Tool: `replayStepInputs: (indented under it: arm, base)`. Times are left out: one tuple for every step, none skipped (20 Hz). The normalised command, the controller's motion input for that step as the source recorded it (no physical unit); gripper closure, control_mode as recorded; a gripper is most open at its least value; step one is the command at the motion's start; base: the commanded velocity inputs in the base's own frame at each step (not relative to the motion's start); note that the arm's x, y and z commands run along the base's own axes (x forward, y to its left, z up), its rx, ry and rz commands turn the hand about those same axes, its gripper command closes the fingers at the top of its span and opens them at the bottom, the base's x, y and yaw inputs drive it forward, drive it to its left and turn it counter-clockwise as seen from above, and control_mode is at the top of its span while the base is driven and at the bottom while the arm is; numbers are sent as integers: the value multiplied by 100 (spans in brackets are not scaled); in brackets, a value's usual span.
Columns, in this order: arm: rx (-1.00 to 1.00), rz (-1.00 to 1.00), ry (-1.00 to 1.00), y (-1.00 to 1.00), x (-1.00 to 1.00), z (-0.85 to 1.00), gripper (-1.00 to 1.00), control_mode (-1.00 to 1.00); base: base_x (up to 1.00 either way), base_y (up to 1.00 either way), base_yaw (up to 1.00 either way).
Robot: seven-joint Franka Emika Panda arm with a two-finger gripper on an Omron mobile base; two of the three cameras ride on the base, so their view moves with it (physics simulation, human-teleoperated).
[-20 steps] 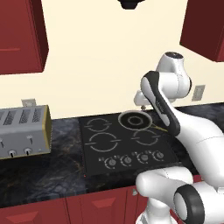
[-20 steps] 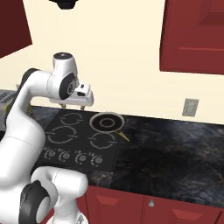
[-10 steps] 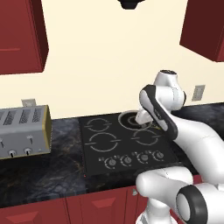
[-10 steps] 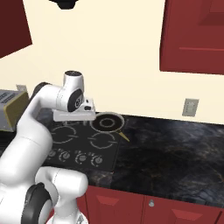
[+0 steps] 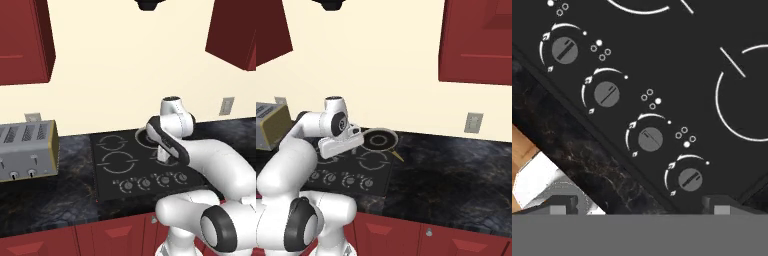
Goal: Turn off the rear right burner of the stove.
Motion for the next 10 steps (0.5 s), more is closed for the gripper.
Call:
replayStepInputs:
  arm:
    - [-7,41,0,-3,0,-68,-100,-100]
    - [0,41,0,-9,0,-56,-100,-100]
    - [5,34,0,-15,1,-39,-100,-100]
    - [16,31,0,-20,12,-32,-100,-100]
    - [22,29,0,-26,14,-27,-100,-100]
    - [27,28,0,-29,9,-24,-100,-100]
    - [32,26,0,-34,2,-31,-100,-100]
    - [33,26,0,-35,2,-29,-100,-100]
    - [33,26,0,-37,1,-31,-100,-100]
    - [33,27,0,-41,9,-24,-100,-100]
  base:
    - [0,0,0]
    - [0,0,0]
    - [0,0,0]
    - [0,0,0]
    - [0,0,0]
    - [0,0,0]
    - [0,0,0]
    - [0,0,0]
    - [0,0,0]
    - [0,0,0]
